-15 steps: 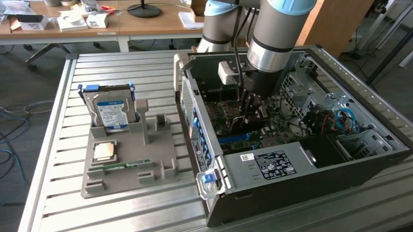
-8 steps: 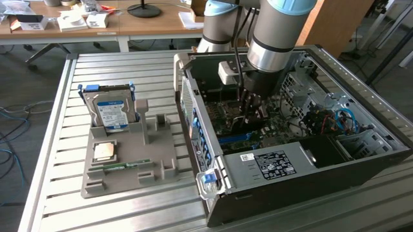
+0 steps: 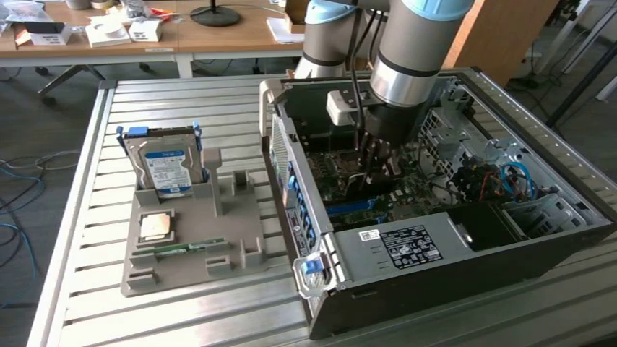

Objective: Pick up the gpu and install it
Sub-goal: 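Insert the gpu into the slot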

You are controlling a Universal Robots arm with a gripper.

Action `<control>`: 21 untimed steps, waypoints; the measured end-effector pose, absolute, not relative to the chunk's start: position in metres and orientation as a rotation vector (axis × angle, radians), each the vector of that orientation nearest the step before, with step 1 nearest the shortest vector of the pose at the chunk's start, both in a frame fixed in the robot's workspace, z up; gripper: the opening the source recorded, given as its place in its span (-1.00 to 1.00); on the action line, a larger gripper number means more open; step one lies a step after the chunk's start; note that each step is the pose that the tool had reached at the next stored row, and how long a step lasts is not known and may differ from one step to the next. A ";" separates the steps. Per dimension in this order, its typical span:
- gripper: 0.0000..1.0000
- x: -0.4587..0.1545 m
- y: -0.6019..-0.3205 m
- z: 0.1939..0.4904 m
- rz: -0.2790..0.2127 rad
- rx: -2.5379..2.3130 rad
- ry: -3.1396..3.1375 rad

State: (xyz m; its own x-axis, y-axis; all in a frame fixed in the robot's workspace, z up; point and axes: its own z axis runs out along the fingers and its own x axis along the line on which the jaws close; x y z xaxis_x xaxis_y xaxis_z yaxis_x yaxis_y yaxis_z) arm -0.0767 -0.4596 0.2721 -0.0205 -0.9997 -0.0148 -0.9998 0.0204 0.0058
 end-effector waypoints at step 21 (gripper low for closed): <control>-0.47 -0.076 -0.460 0.268 0.021 -2.193 2.239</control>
State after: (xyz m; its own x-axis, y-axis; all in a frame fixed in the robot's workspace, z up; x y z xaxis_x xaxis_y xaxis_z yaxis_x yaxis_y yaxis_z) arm -0.0762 -0.4602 0.2680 -0.0205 -0.9997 -0.0149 -0.9998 0.0204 0.0043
